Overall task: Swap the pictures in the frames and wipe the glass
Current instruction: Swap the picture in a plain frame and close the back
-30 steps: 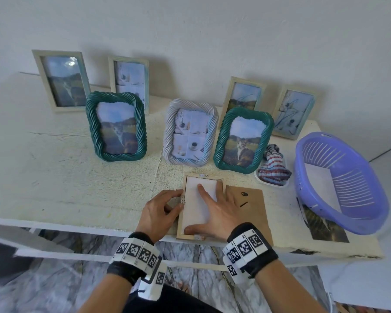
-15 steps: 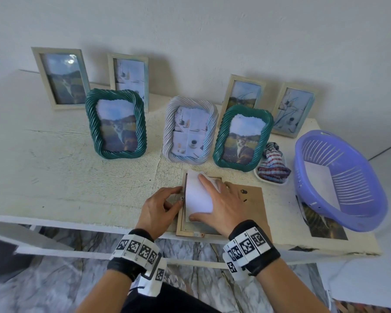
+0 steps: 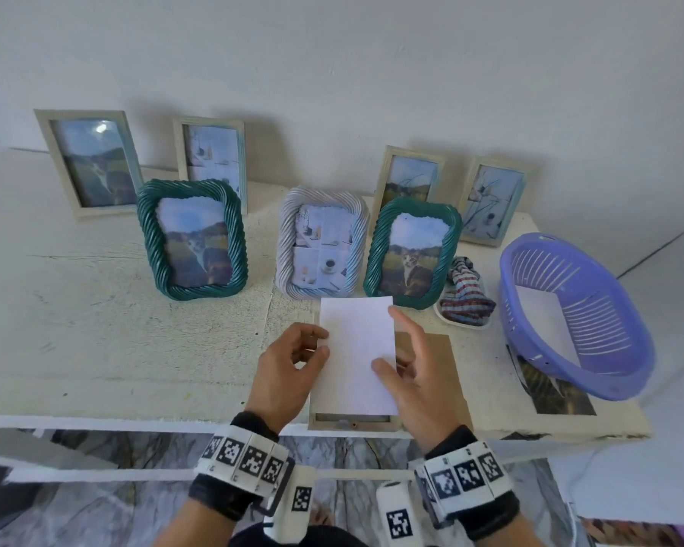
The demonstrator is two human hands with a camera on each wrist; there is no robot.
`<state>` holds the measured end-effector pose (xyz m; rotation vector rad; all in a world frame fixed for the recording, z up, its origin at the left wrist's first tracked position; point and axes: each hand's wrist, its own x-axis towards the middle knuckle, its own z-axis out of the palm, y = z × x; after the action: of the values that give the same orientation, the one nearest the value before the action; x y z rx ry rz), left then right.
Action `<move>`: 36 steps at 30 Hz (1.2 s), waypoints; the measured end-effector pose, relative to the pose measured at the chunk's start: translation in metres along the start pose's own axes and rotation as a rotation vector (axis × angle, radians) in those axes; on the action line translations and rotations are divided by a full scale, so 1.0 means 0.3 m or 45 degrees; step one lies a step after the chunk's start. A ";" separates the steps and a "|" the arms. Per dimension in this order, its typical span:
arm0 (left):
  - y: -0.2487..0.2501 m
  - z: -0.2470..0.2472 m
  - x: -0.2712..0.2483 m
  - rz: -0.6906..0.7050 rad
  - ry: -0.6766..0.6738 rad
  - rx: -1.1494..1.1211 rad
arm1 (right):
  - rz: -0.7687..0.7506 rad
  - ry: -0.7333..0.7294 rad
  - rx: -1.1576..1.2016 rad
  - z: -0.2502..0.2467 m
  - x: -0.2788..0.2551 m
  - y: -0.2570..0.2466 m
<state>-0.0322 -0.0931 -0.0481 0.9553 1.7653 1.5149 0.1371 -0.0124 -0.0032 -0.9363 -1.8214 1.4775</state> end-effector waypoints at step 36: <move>0.264 0.822 0.198 0.670 -0.739 1.054 | 0.589 0.496 -0.030 -0.838 -0.419 0.313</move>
<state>0.1490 0.0969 -0.0074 2.1407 1.7497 0.5671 0.4260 0.0350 -0.0494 -1.6114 -1.3971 1.4017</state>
